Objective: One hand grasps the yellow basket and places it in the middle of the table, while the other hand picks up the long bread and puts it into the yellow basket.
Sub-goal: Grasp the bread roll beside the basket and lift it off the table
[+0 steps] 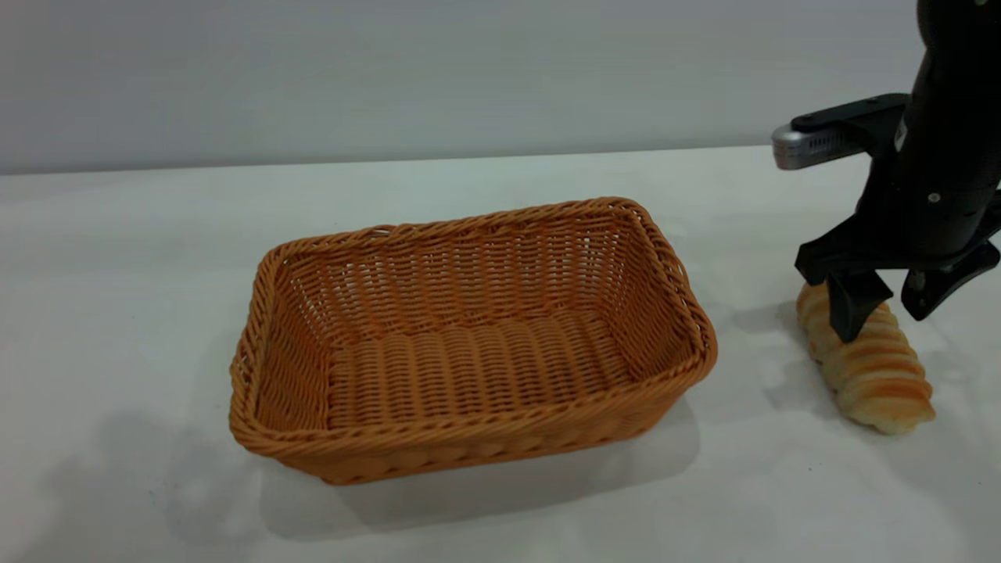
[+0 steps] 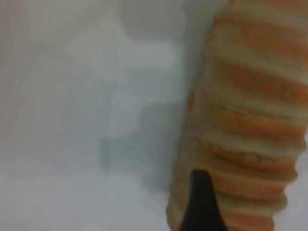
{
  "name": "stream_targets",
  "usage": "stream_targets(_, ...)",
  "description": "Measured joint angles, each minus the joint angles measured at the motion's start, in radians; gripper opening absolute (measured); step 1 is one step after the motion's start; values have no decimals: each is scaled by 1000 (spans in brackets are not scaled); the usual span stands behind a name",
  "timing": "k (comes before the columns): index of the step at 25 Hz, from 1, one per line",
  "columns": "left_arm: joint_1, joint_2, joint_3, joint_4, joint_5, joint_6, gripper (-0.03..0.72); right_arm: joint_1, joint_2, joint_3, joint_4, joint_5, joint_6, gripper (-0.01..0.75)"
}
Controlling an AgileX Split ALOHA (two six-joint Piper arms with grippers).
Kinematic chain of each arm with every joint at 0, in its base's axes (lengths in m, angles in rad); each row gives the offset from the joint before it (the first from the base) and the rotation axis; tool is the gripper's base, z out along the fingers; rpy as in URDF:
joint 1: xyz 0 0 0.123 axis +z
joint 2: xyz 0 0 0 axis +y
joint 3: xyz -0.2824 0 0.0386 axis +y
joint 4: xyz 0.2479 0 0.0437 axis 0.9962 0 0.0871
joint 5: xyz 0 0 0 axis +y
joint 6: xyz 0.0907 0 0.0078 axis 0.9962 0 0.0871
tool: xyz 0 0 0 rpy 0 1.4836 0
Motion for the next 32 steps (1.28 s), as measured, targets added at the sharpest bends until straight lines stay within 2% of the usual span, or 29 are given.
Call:
stream_targets(13, 0, -125, 1, 0, 75, 0, 582, 0, 129, -56, 0, -1, -8, 575)
stream_targets(15, 0, -131, 1, 0, 77, 0, 582, 0, 133, -58, 0, -1, -8, 518)
stream_targets(16, 0, -132, 1, 0, 77, 0, 582, 0, 134, -58, 0, -1, -7, 464)
stream_targets(18, 0, -134, 1, 0, 79, 0, 582, 0, 134, -58, -1, 2, -7, 324)
stream_targets(20, 0, -135, 1, 0, 89, 0, 582, 0, 135, -59, -9, 7, -8, 149)
stream_targets(21, 0, -135, 1, 0, 91, 0, 582, 0, 135, -59, -19, 10, -8, 93)
stream_targets(23, 0, -136, 1, 1, 93, 0, 582, 0, 134, -59, -27, 14, -8, 64)
stream_targets(32, 0, -138, 2, 23, 95, 0, 582, 0, -25, -53, -24, 97, -8, 61)
